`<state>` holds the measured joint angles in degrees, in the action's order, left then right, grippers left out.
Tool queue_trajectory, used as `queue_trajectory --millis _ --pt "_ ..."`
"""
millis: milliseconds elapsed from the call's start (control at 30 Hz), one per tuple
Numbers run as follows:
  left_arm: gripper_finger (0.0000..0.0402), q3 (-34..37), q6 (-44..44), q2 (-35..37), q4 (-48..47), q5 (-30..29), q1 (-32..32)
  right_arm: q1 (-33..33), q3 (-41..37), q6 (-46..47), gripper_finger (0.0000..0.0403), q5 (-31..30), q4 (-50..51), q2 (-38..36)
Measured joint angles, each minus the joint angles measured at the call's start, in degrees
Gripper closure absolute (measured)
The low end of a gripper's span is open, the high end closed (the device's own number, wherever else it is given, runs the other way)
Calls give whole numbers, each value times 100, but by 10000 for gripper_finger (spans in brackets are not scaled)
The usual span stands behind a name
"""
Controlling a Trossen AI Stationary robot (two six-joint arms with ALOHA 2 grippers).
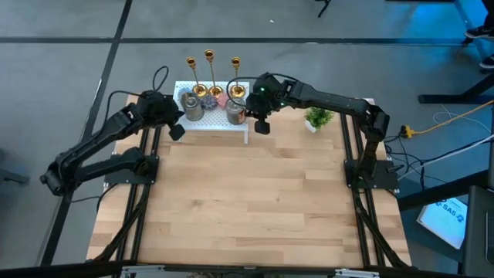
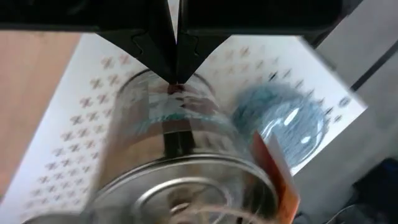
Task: Pick & Place candle stick holders
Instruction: Adjust the scented candles on the shelf
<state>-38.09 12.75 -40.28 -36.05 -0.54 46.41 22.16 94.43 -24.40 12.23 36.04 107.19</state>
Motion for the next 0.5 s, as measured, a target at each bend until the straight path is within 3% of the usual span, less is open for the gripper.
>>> queue_trajectory --millis 167,500 --pt "400 0 -2 -181 359 475 -136 -88 0 -2 402 2 -237 18" --pt "400 0 -92 -11 268 476 -751 -147 0 -59 402 2 106 18"
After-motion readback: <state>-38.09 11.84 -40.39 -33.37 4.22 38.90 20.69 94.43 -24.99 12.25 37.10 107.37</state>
